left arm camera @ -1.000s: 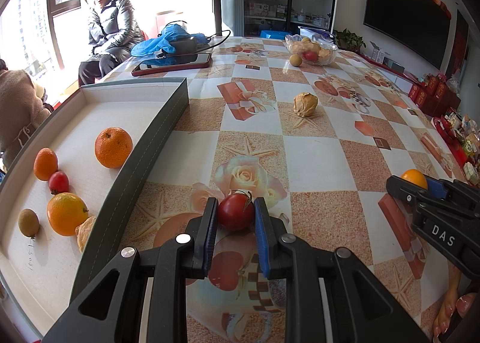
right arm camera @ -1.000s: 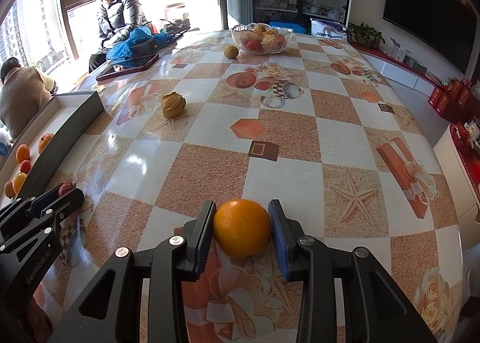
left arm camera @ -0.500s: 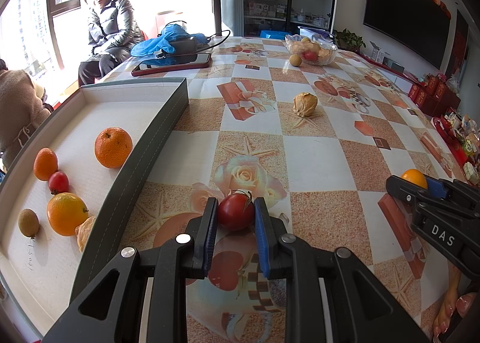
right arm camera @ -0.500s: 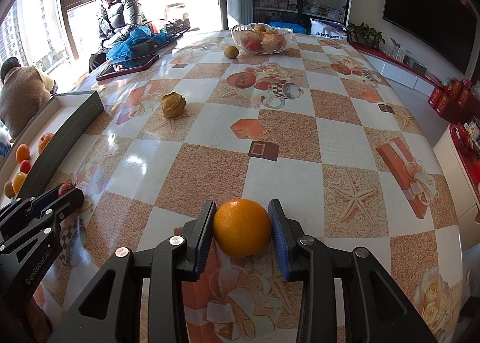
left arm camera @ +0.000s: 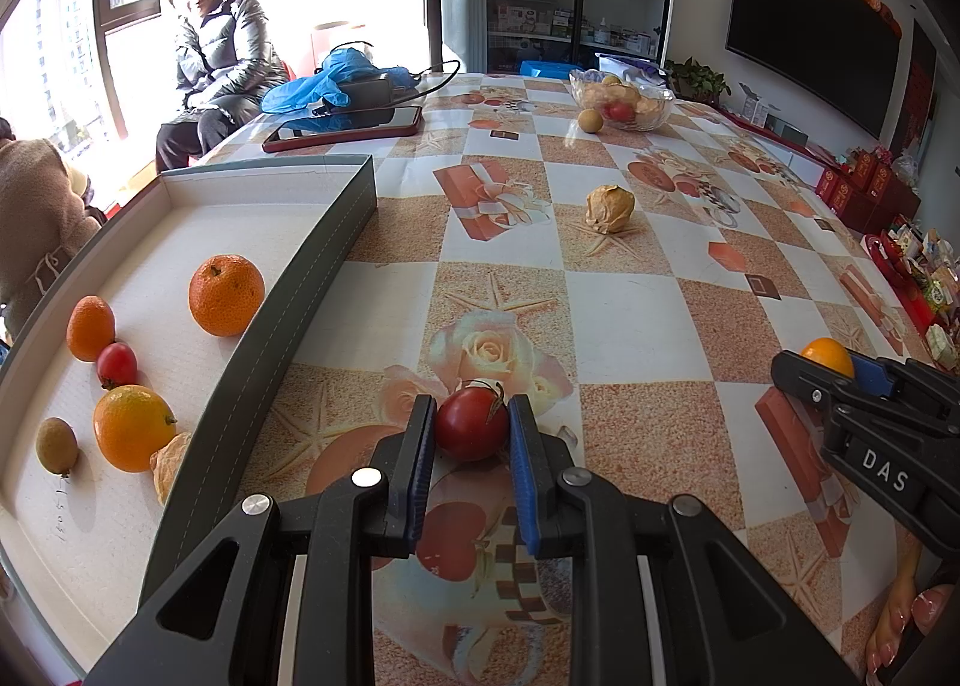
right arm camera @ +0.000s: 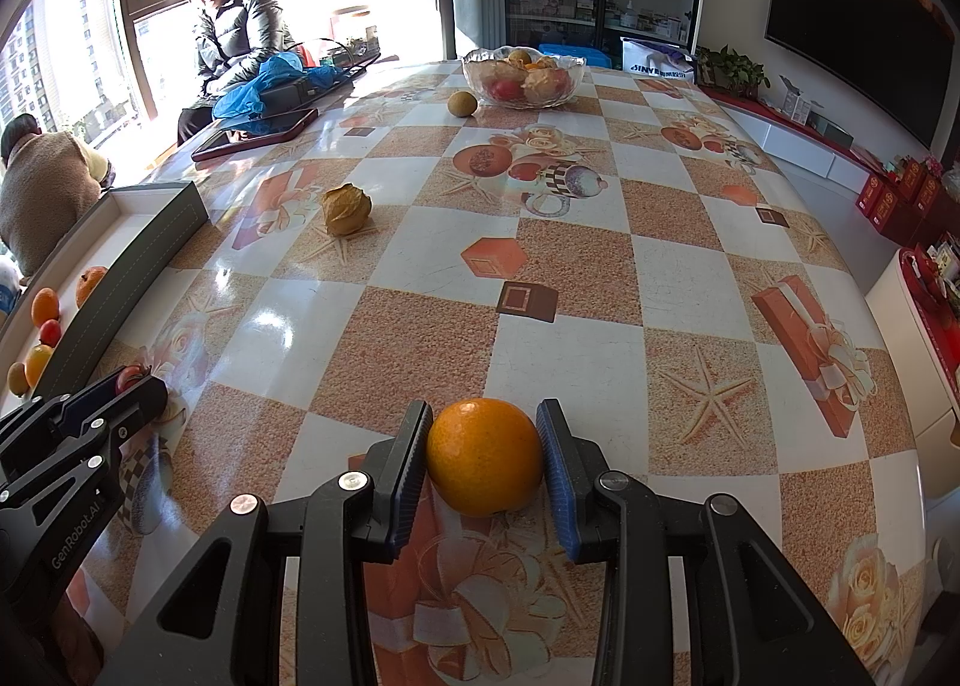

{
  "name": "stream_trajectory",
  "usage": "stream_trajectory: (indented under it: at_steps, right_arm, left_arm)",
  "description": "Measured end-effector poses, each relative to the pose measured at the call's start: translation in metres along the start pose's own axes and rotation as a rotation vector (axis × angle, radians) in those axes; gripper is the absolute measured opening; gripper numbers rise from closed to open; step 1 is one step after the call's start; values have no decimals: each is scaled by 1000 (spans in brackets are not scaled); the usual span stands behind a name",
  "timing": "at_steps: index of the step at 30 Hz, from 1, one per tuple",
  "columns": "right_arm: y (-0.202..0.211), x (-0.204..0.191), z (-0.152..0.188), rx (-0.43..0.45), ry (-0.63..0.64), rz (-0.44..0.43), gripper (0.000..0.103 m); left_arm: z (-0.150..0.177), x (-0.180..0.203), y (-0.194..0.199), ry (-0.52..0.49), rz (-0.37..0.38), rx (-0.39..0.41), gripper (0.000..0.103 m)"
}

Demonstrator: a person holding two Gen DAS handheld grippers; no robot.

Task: Organize fruits

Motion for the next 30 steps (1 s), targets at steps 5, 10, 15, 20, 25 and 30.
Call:
stream_trajectory:
  at_steps: [5, 10, 15, 20, 25, 30]
  right_arm:
    - [0, 0, 0, 0, 0, 0, 38]
    - [0, 0, 0, 0, 1, 1, 38]
    - [0, 0, 0, -1, -1, -2, 38]
    - [-1, 2, -1, -13, -22, -23, 38]
    - [2, 9, -2, -48, -79, -94, 37]
    - [7, 18, 2, -81, -137, -140, 37]
  left_arm:
    - [0, 0, 0, 0, 0, 0, 25]
    - [0, 0, 0, -1, 0, 0, 25]
    - [0, 0, 0, 0, 0, 0, 25]
    - [0, 0, 0, 0, 1, -1, 25]
    - [0, 3, 0, -4, 9, -24, 25]
    - [1, 1, 5, 24, 81, -85, 26]
Point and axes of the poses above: each gripper's, at about its wrist camera, not at the fingertips, and y roughly against the way its jaws point, x to its right, z to its underside, the point moved 8 cm from there along -y, roughly the way its jaws point, and after that the axes turned 1 degree about -y, right-handed, at the moved point
